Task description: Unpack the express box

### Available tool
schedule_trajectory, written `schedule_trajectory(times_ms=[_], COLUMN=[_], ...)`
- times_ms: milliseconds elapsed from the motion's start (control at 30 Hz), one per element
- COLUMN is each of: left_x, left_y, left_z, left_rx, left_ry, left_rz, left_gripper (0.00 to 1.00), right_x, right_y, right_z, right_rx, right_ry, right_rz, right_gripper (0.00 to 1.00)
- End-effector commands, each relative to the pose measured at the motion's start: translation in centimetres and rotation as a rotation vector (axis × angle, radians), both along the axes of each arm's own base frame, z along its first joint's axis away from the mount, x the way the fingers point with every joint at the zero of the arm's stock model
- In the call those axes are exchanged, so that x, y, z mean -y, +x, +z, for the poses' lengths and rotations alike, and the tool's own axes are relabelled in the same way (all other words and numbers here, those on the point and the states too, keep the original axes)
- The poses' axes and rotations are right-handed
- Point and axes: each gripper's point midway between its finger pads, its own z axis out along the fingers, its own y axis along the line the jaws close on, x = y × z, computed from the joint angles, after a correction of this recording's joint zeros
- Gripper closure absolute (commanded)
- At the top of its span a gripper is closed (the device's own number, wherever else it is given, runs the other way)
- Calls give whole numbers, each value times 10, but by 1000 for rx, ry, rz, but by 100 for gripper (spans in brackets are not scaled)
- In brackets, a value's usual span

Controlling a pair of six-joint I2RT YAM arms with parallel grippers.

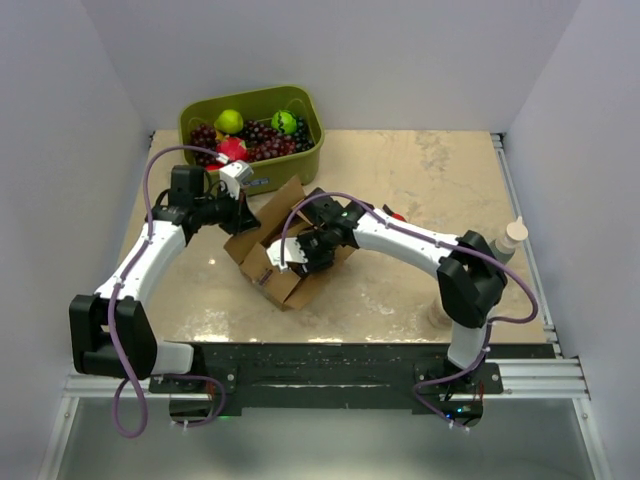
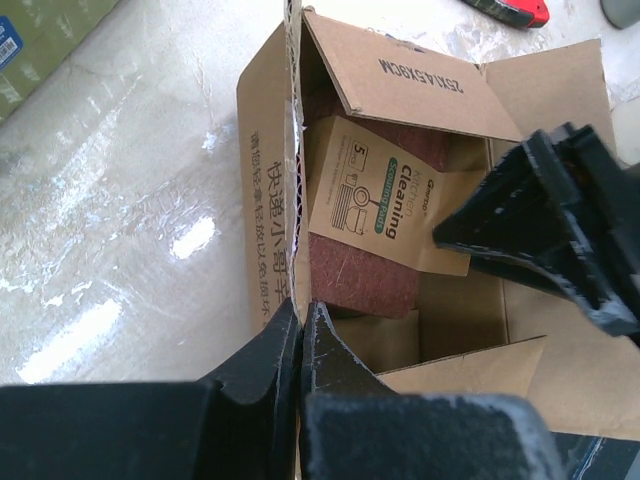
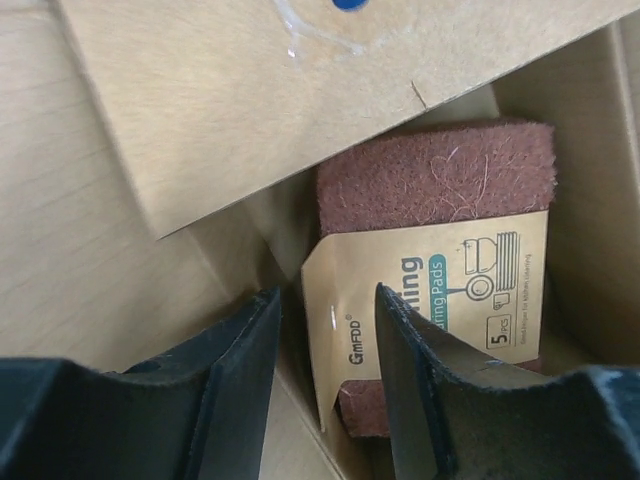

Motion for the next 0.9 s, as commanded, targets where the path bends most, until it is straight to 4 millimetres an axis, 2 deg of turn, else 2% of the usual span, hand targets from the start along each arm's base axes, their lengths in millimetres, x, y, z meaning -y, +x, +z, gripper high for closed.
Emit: schedule_trajectory(times_ms=[0,33,67,100,200,233,267,333,367,400,467,500,567,600,667,733,800,867], left_x=[1,1,1,0,-2,-2,-2,-3,-4,-4,-4,-4,-5,-6,-7,-6,-7,-7], left_y=[7,8,8,8,9,8,8,8,8,8,8,8,8,9,8,8,8,9], left_z=[14,12,12,10,5,3,2,0,-1,-1,-2,-2,-2,-2,-2,-2,2,7], left_rx=[68,67,68,65,68,64,67,65,68,69,65,65,66,68,66,66,80,97], left_ry=[-24,-20,-17,-13,3,7,12,22,27,28,31,31,35,39,43,47,49,51], left_rz=[-3,-2,-3,-4,-10,-14,-16,-15,-15,-15,-16,-16,-14,-13,-12,-15,-18,-21], left_gripper=[100,100,100,100,100,100,100,100,100,100,100,100,100,100,100,100,100,100], right_x=[14,14,14,13,0,-7,-11,-18,-17,-19,-13,-5,3,14,31,53,70,79], right_y=[-1,-1,-1,-1,2,8,7,14,11,18,18,16,24,28,42,64,83,95], right_z=[-16,-15,-14,-10,27,48,79,120,152,175,199,222,236,250,260,270,262,247], right_rx=[-16,-20,-22,-24,-9,0,17,22,33,57,33,58,67,101,133,204,280,319], right_ry=[-107,-113,-111,-105,-7,57,139,272,359,442,536,597,670,703,741,764,725,676], right_rz=[-6,-9,-12,-16,-54,-93,-102,-179,-193,-223,-312,-338,-418,-463,-535,-643,-722,-769], right_gripper=[63,84,96,100,100,100,100,100,100,100,100,100,100,100,100,100,100,100])
